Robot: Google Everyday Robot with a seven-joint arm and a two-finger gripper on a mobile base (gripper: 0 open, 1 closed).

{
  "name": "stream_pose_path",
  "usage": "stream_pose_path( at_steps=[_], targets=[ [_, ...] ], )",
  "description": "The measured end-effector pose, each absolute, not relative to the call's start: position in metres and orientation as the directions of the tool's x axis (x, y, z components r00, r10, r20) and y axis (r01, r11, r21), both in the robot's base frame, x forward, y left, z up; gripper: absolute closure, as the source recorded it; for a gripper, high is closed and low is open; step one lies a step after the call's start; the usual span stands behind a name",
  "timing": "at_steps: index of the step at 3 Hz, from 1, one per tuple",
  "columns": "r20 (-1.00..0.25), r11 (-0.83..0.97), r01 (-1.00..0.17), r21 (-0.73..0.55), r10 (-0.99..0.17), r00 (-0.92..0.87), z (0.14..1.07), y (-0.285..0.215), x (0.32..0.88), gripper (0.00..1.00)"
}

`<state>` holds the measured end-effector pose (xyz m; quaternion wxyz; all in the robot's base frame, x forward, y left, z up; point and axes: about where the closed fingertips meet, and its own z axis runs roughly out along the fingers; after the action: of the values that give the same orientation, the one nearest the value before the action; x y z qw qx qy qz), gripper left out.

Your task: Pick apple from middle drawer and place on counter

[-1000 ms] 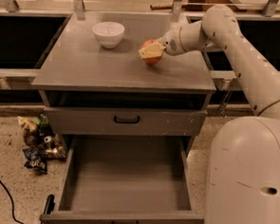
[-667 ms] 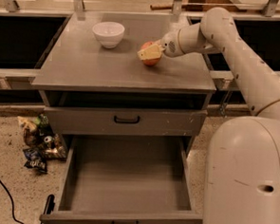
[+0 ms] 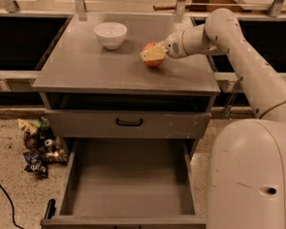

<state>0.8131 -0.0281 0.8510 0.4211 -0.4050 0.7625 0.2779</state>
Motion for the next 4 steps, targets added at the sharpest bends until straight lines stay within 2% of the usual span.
stream_pose_path(
  at_steps=[1, 2, 3, 4],
  targets=[
    [-0.867, 0.517, -0.852, 0.082, -0.384, -0.317, 0.854, -0.028, 0.813, 0.11],
    [-0.874, 0.517, -0.854, 0.063, -0.384, -0.298, 0.862, -0.029, 0.813, 0.0],
    [-0.891, 0.526, -0.85, 0.002, -0.384, -0.24, 0.884, -0.036, 0.81, 0.0],
    [-0.909, 0.554, -0.823, -0.124, -0.396, -0.129, 0.93, -0.053, 0.796, 0.0]
  ],
)
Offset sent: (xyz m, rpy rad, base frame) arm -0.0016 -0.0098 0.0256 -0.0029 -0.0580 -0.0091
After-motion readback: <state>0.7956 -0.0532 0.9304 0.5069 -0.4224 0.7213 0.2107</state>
